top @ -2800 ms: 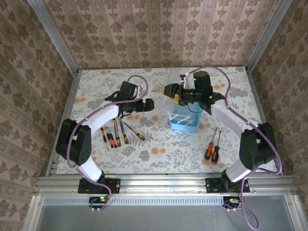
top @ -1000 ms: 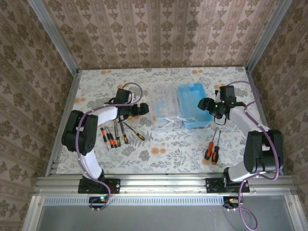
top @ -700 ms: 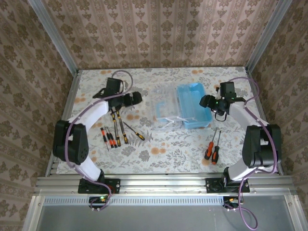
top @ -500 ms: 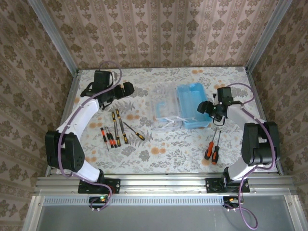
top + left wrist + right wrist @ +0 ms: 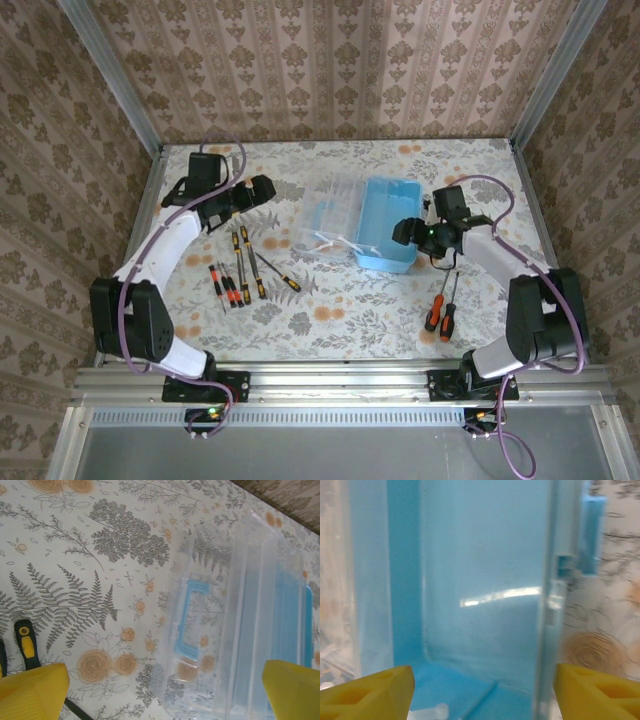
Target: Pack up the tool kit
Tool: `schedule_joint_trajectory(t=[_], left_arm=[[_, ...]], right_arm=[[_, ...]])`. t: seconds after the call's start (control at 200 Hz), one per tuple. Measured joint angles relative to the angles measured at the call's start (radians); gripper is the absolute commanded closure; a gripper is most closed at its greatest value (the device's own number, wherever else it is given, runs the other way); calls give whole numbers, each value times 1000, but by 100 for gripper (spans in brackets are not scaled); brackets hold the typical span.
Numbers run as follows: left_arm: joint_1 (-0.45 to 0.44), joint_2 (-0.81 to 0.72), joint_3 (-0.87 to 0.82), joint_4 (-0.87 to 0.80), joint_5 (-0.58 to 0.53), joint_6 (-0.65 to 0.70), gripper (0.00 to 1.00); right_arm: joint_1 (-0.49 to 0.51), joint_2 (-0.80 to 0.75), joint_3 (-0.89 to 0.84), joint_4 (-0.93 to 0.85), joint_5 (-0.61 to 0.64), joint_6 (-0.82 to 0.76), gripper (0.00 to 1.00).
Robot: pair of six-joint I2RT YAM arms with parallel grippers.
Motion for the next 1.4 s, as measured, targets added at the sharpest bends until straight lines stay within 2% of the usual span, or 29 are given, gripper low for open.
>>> schedule_joint_trajectory(t=[0.175,0.235,0.37,0.445,0.545,0.83,1.18,1.4], left_arm=[[-10,-79,-12,34,17,-11,0],[-18,-88,-12,40,20,-11,0],[-56,-89,-12,46,39,-11,0],[-89,-89,-12,58,49,-11,0],[-127,-89,-12,66,63,-11,0],[-147,-89,-13,79,92,-23,1],[-147,-89,-27,92,107,-38,2],[-147,-89,-29,98,109,-41,2]], right_arm=[[0,-174,1,-179,198,6,29],[0,-234,1,-230,243,10,34],[0,-312,-20,-320,304,26,43],[-1,-343,-71,-351,328,43,52],[-8,-385,-158,-391,336,84,59],[-13,-498,-291,-451,327,207,50],[-31,-461,-374,-429,327,272,51],[-40,-381,-381,-380,318,274,55]])
